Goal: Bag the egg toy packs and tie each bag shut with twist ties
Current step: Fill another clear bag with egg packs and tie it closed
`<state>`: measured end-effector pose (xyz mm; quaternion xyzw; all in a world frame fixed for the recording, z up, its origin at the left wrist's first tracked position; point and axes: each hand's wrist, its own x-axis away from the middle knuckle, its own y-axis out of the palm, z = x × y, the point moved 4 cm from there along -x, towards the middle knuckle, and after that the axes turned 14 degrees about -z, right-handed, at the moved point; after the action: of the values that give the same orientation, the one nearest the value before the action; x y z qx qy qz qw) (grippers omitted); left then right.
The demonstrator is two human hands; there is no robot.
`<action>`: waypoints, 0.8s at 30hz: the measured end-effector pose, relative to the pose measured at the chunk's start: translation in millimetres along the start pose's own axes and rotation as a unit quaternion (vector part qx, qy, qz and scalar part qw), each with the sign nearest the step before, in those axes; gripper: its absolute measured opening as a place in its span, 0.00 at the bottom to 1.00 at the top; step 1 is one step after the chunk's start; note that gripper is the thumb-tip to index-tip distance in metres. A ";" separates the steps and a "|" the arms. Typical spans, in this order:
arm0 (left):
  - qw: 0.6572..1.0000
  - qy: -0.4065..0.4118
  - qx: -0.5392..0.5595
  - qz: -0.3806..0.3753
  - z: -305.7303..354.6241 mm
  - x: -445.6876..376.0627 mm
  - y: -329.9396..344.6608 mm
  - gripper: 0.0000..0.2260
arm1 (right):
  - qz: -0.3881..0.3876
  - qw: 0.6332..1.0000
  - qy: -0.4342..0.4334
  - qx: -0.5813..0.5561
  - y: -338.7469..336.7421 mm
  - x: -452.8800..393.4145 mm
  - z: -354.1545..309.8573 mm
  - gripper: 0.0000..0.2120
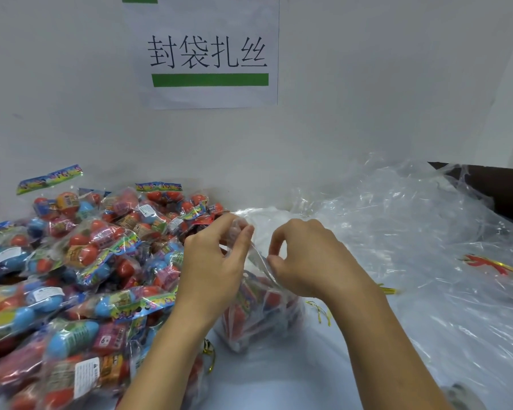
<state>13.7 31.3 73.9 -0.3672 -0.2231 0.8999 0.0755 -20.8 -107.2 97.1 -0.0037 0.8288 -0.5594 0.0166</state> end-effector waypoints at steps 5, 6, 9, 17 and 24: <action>0.993 -0.027 0.087 0.070 -2.8 -1.8 -10.2 0.08 | 0.053 0.980 -0.114 -0.151 -18.4 4.5 -7.4 0.11; 0.989 -0.035 0.109 0.092 -4.3 -1.8 -13.7 0.08 | 0.048 0.967 -0.156 -0.196 -24.8 8.5 -9.4 0.12; 0.978 -0.065 0.146 0.135 -11.5 -1.0 -20.4 0.09 | 0.026 0.893 -0.287 -0.346 -47.4 24.8 -7.3 0.12; 0.976 -0.080 0.160 0.122 -12.9 -0.1 -15.2 0.11 | 0.144 0.953 0.177 -0.197 -53.9 22.3 113.2 0.10; 0.980 -0.075 0.160 0.092 -10.6 -1.0 -8.5 0.09 | -0.048 0.942 0.326 -0.066 -8.6 -4.7 159.4 0.04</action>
<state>21.5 42.3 71.7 -0.3012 -0.0468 0.9518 0.0330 -11.1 -258.0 45.6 0.1375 0.8227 -0.4742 -0.2817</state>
